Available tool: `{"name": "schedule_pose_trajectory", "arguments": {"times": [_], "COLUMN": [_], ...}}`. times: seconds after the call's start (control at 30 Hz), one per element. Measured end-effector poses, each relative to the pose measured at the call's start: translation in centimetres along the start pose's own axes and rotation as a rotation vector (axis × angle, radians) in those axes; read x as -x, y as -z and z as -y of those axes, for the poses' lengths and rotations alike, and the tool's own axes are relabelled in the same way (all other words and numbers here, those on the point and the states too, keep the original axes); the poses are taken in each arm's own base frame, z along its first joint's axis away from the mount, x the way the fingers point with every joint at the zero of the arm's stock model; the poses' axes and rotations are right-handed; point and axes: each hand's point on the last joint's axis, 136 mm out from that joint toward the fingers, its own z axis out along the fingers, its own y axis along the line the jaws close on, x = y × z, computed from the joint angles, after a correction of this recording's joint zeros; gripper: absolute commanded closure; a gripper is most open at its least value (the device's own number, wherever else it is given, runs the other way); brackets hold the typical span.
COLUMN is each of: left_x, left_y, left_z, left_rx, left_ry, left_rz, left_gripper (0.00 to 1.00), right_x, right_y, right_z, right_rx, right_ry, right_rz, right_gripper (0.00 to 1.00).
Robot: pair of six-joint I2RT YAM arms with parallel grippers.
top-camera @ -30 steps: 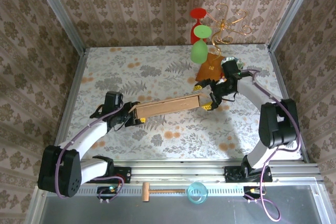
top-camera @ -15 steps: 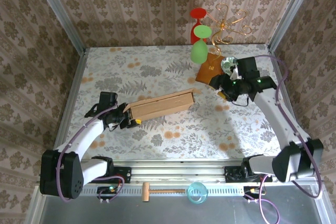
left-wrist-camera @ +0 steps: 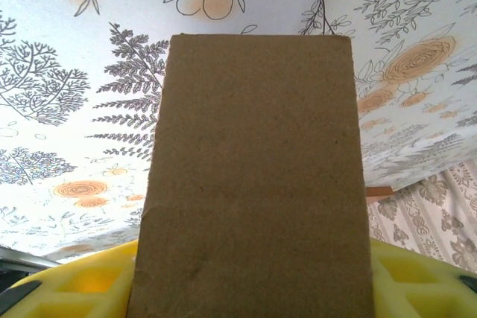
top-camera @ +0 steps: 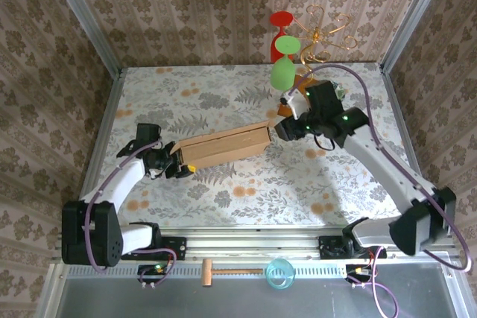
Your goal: Fold the paper box
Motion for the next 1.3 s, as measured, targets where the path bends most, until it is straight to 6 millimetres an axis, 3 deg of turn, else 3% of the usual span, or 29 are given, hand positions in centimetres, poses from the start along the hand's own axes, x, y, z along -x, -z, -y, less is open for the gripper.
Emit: {"name": "schedule_pose_trajectory", "arguments": {"times": [0.13, 0.4, 1.0, 1.3], "left_x": [0.1, 0.7, 1.1, 1.2], "left_y": [-0.2, -0.7, -1.1, -1.5], "left_z": [0.5, 1.3, 1.9, 2.0], "left_rx": [0.017, 0.061, 0.086, 0.094], "left_ry": [0.005, 0.023, 0.033, 0.042], "left_rz": [-0.004, -0.017, -0.025, -0.036], "left_gripper": [0.74, 0.74, 0.72, 0.72], "right_x": [0.6, 1.2, 1.8, 1.9], "right_y": [-2.1, -4.4, -5.1, -5.3], "right_z": [0.4, 0.2, -0.5, -0.6], "right_rx": [0.017, 0.072, 0.087, 0.029], "right_ry": [0.046, 0.051, 0.039, -0.041], "right_rz": [-0.049, -0.116, -0.155, -0.161], "right_gripper": [0.52, 0.65, 1.0, 1.0]}}
